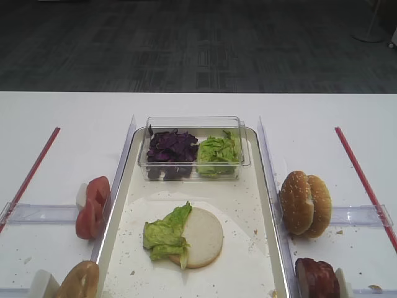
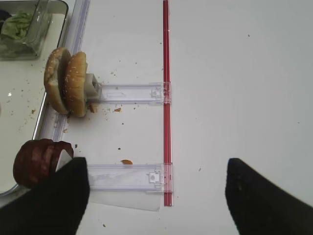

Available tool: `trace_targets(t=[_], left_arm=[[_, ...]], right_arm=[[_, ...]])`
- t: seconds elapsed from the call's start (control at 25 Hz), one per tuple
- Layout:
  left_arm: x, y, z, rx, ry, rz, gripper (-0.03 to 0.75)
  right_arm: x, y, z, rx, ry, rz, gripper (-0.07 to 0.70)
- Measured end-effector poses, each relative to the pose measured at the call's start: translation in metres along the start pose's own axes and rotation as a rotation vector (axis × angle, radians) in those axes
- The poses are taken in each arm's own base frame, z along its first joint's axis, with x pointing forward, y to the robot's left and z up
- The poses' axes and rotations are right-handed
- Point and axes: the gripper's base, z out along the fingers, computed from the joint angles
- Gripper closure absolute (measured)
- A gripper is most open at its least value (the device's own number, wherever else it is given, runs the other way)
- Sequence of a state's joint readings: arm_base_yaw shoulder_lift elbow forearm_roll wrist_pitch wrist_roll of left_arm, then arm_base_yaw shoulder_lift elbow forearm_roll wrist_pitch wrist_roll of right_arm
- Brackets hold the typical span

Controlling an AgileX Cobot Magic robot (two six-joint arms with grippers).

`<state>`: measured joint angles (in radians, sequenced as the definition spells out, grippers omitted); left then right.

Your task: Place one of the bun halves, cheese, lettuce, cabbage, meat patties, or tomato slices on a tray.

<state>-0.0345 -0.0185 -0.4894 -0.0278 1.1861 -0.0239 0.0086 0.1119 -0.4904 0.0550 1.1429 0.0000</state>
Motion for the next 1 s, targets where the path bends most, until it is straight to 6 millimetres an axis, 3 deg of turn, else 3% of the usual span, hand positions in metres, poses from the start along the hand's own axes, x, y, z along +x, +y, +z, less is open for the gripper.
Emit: trace_targets(t=[0.44,1.0], left_arm=[[0.0,0.0,0.0,0.0,0.0,0.0,0.206],[0.0,0.0,0.0,0.0,0.0,0.0,0.206]], right_arm=[[0.012,0.0,-0.012,-0.003,-0.121,-0.006,0.085],[0.013,0.0,-0.012,-0.004,-0.123,-0.005,0.09]])
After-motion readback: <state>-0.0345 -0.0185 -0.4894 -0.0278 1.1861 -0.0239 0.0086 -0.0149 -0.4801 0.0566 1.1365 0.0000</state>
